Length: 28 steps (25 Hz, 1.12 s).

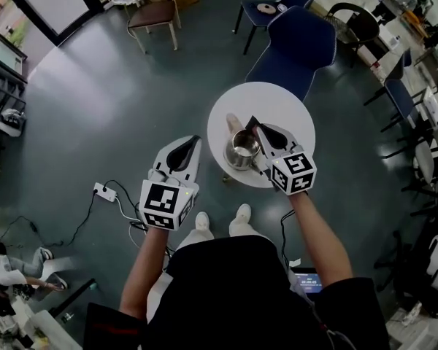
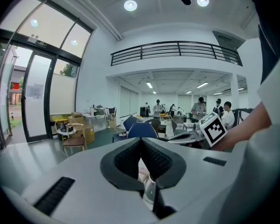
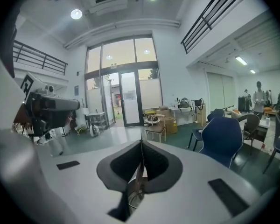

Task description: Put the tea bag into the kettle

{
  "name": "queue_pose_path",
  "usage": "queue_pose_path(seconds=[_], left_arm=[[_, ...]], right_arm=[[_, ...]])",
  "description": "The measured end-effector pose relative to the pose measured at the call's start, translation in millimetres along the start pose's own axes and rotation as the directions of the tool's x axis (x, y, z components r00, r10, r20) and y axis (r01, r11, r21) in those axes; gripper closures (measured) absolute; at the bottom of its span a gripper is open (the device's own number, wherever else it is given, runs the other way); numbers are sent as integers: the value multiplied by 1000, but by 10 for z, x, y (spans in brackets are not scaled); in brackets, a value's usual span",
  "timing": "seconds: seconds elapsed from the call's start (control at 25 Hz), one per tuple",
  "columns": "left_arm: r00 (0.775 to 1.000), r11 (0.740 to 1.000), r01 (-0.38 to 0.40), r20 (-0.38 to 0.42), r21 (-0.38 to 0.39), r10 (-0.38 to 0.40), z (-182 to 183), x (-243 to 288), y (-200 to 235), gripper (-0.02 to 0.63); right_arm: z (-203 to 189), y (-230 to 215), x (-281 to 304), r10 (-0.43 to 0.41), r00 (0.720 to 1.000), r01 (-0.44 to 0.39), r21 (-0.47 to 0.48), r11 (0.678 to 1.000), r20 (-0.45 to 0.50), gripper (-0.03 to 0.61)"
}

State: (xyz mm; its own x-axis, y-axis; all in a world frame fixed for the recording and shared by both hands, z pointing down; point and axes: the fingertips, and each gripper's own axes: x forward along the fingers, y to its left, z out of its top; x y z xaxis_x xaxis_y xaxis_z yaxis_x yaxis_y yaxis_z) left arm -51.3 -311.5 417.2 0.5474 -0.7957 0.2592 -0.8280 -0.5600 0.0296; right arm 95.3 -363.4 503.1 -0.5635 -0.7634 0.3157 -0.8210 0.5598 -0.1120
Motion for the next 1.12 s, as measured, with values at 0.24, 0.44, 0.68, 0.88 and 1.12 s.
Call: queue_pose_path(seconds=[0.24,0.44,0.68,0.88,1.12], left_arm=[[998,998,-59,-27,-8,59,-96,6,112,598],[994,995,-97,-44,-3,97,-123,-7,160,598],[991,993,-117,-65,-1,117,-177,-29,148,598],[989,992,-123,-79,0,123,-238,-8,100,598],[987,991,-131,-97,2,130,-311,3,39,598]], right_arm=[[-297,-31,267,55,997,-56,-17,998,-44,558],[-496,-43,396,86,994,-88,-27,996,-66,558],[-711,-32,482,110,989,-112,-19,994,-99,558],[-820,-49,521,124,988,-126,-13,992,-96,558],[-893,-28,592,148,985,-150,-22,988,-89,558]])
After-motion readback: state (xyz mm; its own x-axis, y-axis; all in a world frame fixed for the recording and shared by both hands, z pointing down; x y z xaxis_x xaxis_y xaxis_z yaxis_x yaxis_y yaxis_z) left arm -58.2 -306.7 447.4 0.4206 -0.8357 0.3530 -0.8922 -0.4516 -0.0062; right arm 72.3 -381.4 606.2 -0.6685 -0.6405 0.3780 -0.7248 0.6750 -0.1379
